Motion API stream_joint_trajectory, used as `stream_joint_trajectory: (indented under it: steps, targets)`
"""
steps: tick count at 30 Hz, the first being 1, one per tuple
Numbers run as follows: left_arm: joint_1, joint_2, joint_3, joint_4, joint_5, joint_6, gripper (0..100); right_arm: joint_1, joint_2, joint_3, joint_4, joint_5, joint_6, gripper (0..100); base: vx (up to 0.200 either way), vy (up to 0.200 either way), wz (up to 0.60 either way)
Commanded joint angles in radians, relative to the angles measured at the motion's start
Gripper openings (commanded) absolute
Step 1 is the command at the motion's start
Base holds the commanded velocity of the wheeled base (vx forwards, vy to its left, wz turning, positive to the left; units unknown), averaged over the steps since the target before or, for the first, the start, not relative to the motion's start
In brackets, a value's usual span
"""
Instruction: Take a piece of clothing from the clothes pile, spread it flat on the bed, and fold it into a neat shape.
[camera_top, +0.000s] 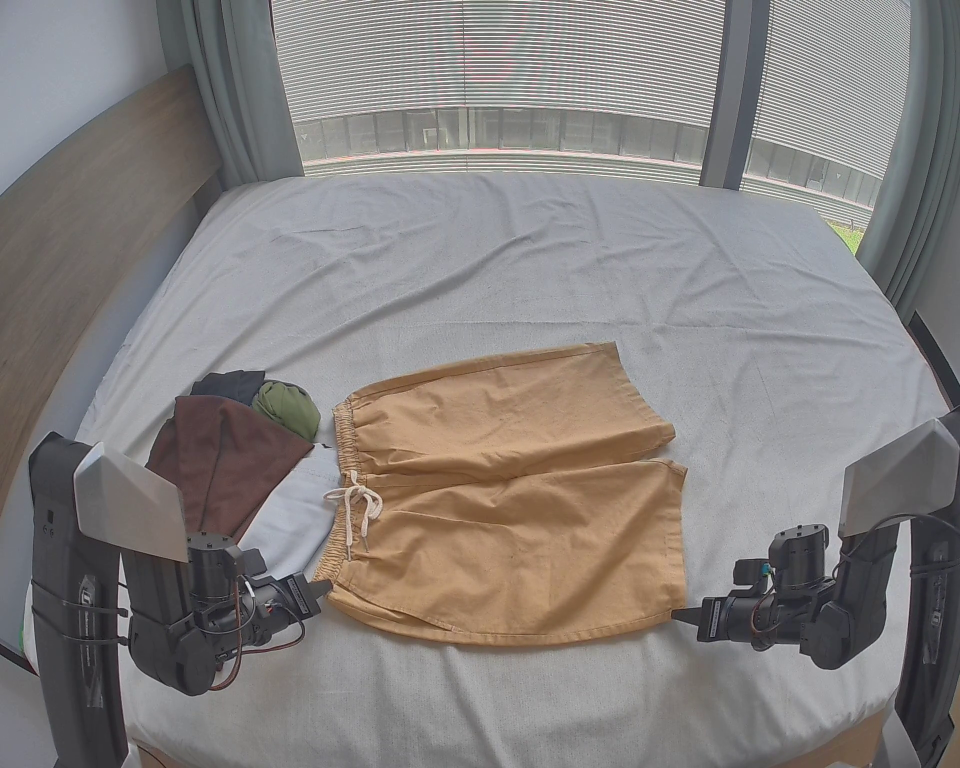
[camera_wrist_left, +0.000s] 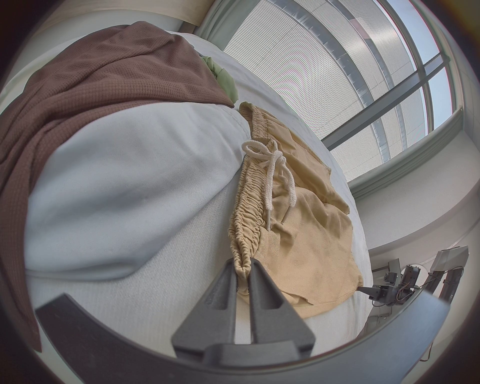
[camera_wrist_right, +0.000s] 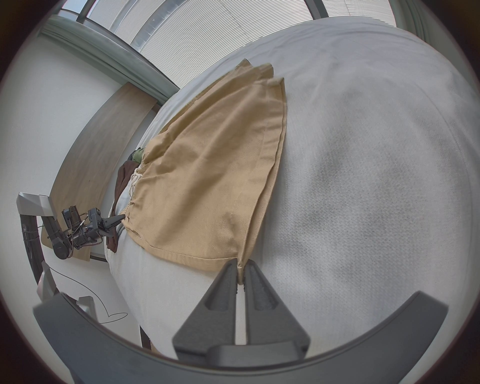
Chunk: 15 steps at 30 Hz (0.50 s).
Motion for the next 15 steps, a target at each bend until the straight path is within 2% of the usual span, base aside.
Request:
stream_joint_trajectory:
  steps: [1,15]
  targets:
    - [0.003,-0.080,0.068,0.001,-0.010,-0.005,0,-0.004,-0.095,0.048,0.012,0.000,-0.006,0,0.000,0.000,0.00]
    - [-0.028,-0.128,0.212,0.000,-0.013,0.016,0,0.017,-0.173,0.154,0.049,0.000,-0.038,0,0.000,0.000,0.00]
